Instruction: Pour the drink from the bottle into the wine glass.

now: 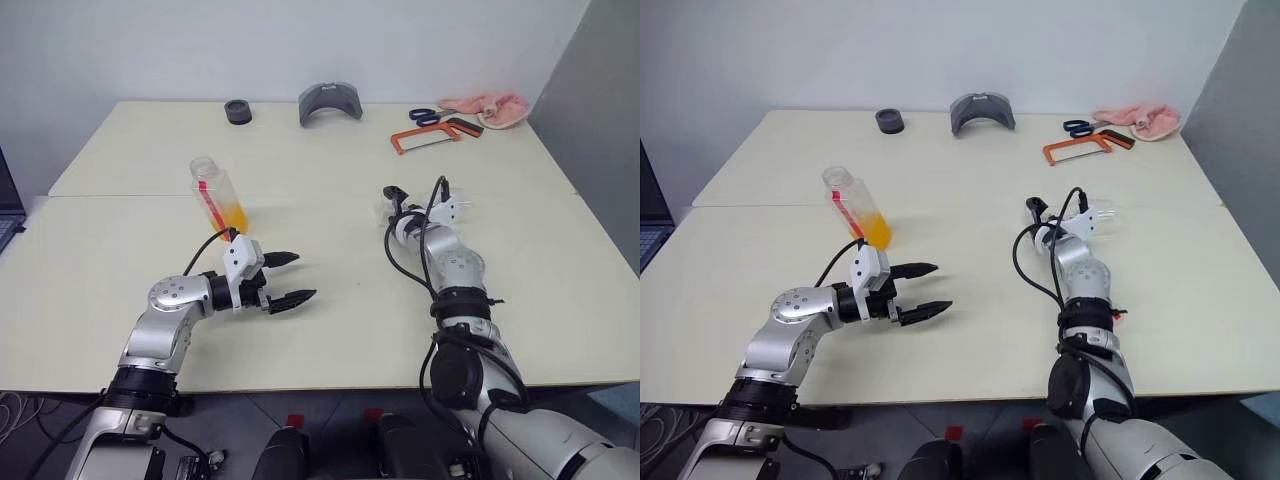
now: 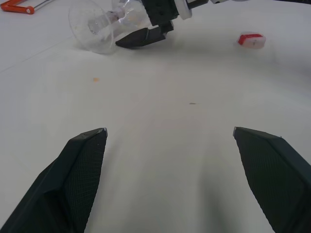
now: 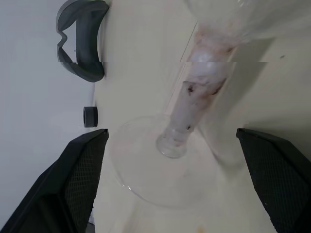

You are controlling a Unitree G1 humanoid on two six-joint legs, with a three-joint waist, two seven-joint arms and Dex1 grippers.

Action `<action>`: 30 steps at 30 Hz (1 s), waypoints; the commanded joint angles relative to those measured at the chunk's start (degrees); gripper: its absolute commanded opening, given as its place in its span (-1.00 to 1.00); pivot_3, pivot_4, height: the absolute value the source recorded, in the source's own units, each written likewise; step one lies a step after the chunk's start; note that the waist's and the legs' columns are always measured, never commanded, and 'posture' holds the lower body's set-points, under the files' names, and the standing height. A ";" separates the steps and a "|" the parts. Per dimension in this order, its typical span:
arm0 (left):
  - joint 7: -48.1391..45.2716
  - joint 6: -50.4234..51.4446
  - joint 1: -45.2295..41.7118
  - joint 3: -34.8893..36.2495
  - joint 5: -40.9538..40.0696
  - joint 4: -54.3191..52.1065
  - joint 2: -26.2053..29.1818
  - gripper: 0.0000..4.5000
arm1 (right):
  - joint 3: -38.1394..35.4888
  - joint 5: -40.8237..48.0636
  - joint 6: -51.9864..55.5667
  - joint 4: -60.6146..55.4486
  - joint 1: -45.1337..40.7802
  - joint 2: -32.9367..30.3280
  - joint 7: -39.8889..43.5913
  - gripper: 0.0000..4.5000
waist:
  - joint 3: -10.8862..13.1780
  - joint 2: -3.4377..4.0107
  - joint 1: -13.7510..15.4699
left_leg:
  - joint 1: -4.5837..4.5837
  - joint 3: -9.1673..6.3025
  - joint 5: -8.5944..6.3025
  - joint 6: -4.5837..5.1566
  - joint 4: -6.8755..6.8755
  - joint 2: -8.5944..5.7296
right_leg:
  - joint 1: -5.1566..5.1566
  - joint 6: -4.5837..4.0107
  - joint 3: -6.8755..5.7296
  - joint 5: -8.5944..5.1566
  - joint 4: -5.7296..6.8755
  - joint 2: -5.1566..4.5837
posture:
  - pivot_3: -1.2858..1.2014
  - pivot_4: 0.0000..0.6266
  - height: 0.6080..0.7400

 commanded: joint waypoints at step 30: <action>3.53 4.38 -1.49 1.13 -0.48 -6.56 -0.40 1.00 | 11.00 -12.60 -9.10 -1.08 1.09 -2.52 14.50 -0.92 | -0.02 0.14 -0.06 | -0.03 -0.04 0.00 0.00 0.00 0.06 | -0.02 0.00 0.05 0.00 -0.01 -0.08 | 0.03 -0.52 1.00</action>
